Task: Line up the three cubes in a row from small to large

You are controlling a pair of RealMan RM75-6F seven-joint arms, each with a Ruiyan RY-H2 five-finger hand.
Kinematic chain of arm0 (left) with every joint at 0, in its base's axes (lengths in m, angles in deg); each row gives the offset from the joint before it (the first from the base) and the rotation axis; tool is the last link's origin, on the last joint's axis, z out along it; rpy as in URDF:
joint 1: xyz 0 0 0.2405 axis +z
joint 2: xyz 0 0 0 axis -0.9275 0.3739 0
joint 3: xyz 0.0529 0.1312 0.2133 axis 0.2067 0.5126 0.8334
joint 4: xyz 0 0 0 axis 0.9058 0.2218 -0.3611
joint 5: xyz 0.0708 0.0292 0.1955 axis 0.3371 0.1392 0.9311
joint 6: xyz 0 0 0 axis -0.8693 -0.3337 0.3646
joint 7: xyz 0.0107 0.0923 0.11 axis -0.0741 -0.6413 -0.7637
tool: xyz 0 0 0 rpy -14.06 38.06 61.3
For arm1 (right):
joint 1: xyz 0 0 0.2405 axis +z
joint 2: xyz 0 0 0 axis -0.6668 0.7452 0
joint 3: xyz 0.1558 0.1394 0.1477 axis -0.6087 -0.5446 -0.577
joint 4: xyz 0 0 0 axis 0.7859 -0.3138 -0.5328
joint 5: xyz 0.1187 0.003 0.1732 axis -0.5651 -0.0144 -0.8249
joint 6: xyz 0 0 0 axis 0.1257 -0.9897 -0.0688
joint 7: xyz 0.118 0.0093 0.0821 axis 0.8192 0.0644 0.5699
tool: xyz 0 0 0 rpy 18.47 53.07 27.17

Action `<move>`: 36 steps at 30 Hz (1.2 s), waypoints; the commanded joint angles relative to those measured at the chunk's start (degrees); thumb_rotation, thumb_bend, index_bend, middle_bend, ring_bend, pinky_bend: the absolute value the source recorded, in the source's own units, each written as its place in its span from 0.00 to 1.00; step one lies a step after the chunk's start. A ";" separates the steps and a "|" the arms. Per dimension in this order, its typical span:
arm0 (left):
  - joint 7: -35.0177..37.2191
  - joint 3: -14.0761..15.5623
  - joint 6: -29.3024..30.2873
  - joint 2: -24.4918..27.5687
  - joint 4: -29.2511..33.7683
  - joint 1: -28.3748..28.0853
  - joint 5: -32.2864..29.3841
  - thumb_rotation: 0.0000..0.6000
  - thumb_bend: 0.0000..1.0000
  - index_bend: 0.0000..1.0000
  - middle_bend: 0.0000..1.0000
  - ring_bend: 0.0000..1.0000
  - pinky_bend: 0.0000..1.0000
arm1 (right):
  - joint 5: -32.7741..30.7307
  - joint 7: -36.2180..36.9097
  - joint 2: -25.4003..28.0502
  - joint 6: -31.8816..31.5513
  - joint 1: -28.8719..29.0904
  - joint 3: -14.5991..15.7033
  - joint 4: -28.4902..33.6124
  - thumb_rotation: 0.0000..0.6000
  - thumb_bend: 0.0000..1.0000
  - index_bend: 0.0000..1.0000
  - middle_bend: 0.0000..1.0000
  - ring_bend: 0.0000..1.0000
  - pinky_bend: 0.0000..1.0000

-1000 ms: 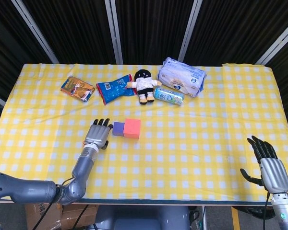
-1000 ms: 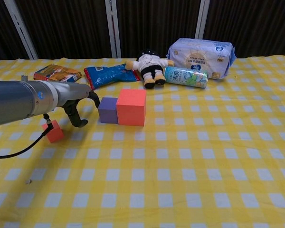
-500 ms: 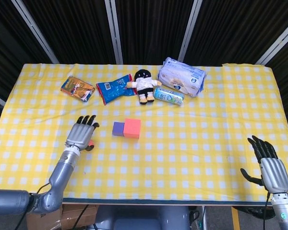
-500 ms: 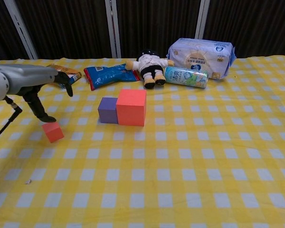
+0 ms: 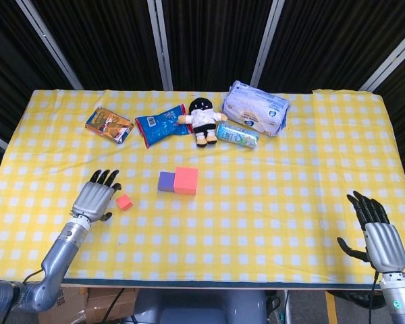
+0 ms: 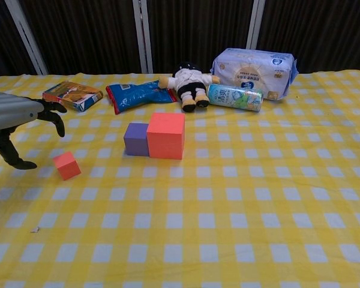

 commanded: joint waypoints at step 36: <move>25.47 3.13 -13.77 -5.02 -29.04 -1.46 36.60 1.00 0.27 0.35 0.00 0.00 0.00 | -0.59 -0.26 -0.11 -0.21 -0.11 -0.33 -0.16 1.00 0.34 0.00 0.00 0.00 0.00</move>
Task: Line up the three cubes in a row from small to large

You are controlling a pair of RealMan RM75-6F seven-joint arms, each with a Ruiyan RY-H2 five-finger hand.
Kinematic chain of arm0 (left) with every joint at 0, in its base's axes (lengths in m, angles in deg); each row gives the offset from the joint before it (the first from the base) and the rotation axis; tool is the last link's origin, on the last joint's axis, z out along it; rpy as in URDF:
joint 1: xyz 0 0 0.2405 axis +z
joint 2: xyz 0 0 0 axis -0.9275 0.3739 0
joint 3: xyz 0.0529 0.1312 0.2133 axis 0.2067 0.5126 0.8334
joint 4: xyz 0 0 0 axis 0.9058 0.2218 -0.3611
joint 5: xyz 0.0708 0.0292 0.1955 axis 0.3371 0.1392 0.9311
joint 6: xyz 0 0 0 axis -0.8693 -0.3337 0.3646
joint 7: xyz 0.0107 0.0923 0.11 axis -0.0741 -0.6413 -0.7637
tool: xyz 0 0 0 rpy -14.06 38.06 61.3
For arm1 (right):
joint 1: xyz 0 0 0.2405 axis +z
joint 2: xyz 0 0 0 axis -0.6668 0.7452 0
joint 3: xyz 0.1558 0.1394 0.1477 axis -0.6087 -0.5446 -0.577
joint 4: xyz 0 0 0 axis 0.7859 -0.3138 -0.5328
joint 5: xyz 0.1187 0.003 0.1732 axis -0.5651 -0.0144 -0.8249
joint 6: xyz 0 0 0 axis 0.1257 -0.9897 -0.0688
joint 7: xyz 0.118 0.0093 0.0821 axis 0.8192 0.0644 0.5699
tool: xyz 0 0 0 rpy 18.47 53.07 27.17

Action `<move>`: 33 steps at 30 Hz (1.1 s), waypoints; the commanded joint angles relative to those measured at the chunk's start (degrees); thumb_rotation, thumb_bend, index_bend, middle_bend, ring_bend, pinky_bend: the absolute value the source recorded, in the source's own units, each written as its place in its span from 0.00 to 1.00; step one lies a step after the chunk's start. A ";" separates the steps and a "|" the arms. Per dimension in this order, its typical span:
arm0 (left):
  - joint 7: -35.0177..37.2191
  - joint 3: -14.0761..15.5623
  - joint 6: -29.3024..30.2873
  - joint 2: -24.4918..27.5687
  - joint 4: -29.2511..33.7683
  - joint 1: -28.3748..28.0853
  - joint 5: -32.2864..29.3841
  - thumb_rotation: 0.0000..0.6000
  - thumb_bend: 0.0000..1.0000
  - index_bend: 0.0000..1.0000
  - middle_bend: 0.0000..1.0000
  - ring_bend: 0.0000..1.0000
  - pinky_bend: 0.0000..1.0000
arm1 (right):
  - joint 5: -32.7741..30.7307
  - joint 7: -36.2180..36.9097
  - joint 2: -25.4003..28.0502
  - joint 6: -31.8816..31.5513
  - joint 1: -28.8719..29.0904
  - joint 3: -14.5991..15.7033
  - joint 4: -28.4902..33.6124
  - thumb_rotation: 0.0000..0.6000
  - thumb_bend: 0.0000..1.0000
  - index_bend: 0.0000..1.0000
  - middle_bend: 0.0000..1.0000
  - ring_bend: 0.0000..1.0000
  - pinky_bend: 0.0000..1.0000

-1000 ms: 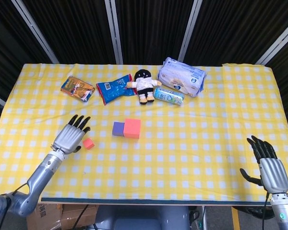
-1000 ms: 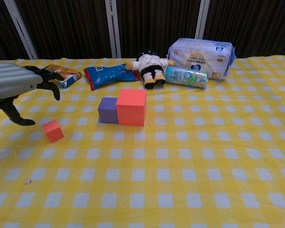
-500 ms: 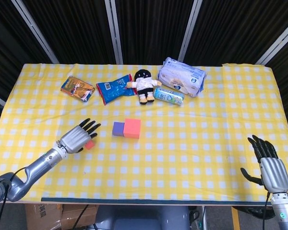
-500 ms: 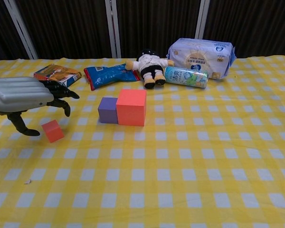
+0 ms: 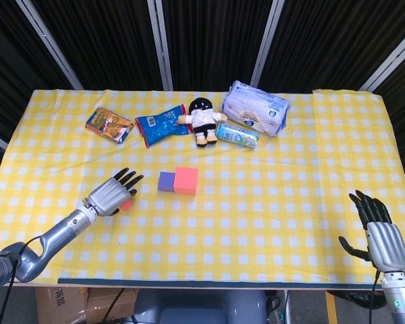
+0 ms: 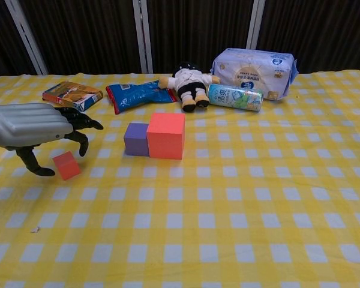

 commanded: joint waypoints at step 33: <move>-34.45 -18.63 6.04 -5.60 16.69 -5.17 -54.25 1.00 0.38 0.43 0.00 0.00 0.00 | 0.52 0.54 0.10 -0.02 -0.08 0.23 0.27 1.00 0.34 0.00 0.00 0.00 0.00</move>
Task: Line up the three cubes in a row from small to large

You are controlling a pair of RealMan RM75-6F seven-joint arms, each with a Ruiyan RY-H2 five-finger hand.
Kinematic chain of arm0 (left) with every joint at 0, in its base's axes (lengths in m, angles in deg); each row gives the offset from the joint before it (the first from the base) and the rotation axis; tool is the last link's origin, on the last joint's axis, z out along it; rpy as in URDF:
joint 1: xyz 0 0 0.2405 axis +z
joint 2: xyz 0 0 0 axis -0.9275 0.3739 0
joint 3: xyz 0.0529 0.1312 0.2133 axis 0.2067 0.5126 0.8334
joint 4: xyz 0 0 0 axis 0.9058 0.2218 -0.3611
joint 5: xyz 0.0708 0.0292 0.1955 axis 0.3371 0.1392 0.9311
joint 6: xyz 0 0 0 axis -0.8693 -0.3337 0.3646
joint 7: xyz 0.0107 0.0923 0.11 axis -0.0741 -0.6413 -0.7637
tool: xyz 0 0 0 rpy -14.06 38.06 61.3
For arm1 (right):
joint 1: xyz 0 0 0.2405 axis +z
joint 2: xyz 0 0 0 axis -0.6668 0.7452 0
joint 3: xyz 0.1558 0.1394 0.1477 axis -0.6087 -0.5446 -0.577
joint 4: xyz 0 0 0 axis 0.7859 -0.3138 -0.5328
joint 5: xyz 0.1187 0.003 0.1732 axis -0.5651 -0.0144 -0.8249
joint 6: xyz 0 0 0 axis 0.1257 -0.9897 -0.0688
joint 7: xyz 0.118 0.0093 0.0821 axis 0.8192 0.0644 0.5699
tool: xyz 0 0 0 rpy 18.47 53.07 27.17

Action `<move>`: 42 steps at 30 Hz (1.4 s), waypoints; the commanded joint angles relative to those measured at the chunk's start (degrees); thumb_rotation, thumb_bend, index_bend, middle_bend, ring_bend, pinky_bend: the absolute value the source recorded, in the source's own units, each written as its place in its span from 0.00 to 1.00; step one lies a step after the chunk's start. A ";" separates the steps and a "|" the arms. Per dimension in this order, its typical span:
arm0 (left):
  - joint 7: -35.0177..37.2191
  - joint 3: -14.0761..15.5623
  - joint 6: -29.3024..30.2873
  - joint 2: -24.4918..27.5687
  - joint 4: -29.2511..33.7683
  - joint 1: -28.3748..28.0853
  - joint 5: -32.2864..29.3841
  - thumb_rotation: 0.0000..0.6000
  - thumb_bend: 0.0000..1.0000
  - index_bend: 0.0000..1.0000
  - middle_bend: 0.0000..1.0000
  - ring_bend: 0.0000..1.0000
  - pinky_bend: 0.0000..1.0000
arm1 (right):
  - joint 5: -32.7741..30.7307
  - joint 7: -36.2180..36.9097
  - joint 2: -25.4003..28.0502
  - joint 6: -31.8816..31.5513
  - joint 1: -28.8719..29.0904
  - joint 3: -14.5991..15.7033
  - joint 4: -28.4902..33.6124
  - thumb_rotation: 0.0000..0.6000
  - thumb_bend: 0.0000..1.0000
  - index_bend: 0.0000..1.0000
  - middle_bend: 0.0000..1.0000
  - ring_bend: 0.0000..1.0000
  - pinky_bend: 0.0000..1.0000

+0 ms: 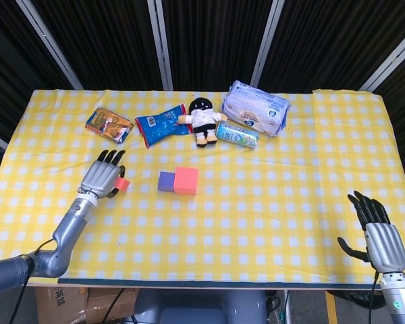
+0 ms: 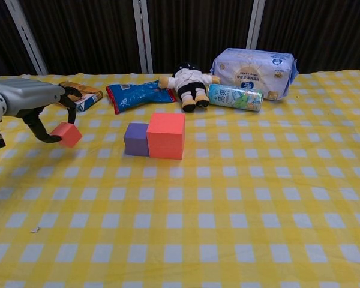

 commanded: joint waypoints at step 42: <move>-20.47 -9.39 9.16 -15.07 -4.56 -13.88 -31.21 1.00 0.38 0.42 0.00 0.00 0.00 | 0.11 1.59 0.51 0.33 0.08 0.13 0.20 1.00 0.34 0.00 0.00 0.00 0.00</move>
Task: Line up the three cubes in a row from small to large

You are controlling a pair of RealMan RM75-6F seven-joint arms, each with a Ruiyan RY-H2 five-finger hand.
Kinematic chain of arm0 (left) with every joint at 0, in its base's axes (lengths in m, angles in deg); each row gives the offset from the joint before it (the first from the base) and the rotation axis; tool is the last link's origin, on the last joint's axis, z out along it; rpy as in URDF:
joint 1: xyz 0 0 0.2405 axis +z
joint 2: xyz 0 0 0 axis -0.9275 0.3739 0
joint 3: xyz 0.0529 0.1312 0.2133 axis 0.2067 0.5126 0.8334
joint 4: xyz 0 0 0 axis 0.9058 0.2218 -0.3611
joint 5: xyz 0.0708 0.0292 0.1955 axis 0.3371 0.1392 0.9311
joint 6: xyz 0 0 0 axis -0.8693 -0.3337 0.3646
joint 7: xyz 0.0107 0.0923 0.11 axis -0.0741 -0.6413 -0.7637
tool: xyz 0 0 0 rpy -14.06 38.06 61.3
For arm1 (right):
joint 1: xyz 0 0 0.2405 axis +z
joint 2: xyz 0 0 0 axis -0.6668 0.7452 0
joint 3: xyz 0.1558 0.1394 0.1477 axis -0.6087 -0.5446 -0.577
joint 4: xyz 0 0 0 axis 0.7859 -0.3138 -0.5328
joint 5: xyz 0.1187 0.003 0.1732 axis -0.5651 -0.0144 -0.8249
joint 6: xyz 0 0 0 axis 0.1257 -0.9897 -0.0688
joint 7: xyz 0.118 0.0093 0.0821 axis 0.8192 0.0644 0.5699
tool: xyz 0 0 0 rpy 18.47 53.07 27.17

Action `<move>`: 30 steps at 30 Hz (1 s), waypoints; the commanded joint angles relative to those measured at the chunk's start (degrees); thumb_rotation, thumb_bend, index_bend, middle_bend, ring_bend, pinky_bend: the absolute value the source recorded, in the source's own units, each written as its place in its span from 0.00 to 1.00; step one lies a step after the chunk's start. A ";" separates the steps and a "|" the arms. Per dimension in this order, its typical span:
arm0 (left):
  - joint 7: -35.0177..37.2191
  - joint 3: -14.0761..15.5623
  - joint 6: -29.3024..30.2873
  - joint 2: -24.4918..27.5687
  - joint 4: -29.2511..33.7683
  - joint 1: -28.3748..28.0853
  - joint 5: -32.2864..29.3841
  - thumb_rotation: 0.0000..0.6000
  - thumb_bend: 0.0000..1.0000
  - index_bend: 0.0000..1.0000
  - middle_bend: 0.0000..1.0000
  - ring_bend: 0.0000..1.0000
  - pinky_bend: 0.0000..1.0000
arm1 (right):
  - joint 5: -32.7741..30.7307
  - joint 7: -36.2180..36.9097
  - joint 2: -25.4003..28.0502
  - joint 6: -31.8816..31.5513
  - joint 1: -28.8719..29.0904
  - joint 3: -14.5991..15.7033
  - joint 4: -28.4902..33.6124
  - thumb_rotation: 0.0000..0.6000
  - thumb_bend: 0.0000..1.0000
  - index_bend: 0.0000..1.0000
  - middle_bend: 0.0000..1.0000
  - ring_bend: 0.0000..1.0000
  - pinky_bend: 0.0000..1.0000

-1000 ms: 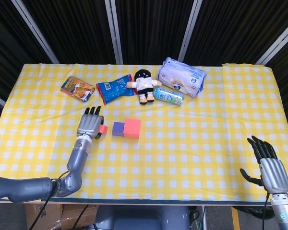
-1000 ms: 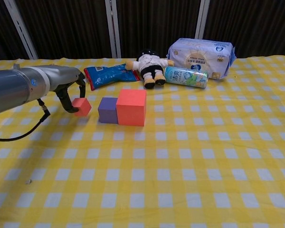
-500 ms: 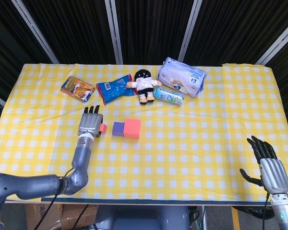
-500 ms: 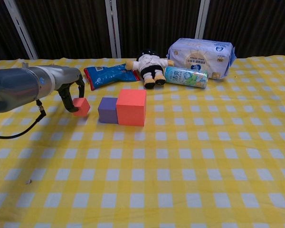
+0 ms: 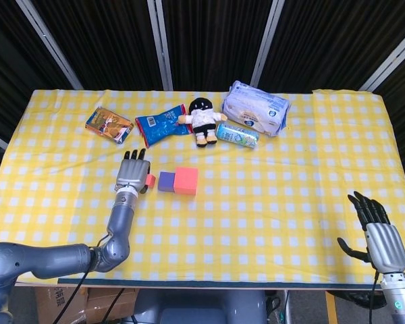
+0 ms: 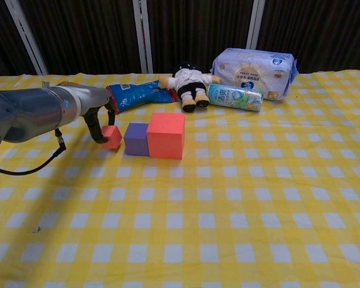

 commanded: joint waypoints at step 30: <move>0.97 -0.39 -0.29 -3.13 -2.66 -1.12 1.07 1.00 0.28 0.33 0.00 0.00 0.00 | 0.37 0.18 0.15 -0.01 0.00 0.20 0.05 1.00 0.34 0.00 0.00 0.00 0.00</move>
